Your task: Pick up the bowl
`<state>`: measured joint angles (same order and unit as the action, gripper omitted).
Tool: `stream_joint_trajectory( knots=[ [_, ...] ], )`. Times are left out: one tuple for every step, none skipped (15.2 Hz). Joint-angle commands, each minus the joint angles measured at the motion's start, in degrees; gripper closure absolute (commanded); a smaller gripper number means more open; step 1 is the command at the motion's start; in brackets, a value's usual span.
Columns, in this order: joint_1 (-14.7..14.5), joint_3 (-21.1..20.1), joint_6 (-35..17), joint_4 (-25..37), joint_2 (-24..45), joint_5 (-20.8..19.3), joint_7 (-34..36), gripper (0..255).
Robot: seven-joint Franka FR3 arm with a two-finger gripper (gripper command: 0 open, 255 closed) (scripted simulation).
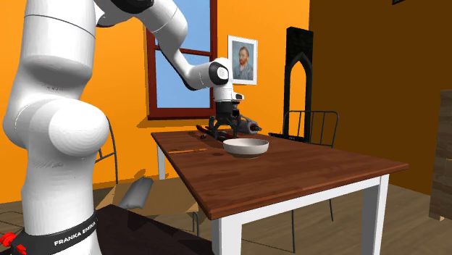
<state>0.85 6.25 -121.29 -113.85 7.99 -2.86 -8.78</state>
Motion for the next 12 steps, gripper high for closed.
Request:
stream_joint_trajectory(
  knots=[
    [0.02, 0.01, -0.95, -0.58, 0.33, 0.02, 0.01, 0],
    [0.02, 0.01, -0.95, -0.57, 0.34, 0.02, 0.01, 0],
    [0.01, 0.0, -0.98, -0.64, 0.3, 0.01, 0.02, 255],
    [0.01, 0.0, -1.0, -0.66, 0.3, 0.01, 0.04, 255],
    [0.0, -0.01, -0.96, -0.63, 0.29, 0.01, 0.04, 255],
    [0.01, 0.0, -0.96, -0.62, 0.3, 0.01, 0.04, 255],
    [0.01, 0.0, -0.96, -0.62, 0.3, 0.01, 0.04, 255],
    [0.01, 0.0, -0.96, -0.62, 0.3, 0.01, 0.04, 255],
    [0.0, 0.0, -0.97, -0.63, 0.3, 0.01, 0.04, 255],
    [0.0, -0.01, -0.95, -0.61, 0.3, 0.01, 0.04, 255],
    [0.0, 0.0, -0.94, -0.59, 0.31, 0.01, 0.04, 255],
    [0.02, 0.01, -0.95, -0.57, 0.34, 0.02, 0.01, 255]
  ],
)
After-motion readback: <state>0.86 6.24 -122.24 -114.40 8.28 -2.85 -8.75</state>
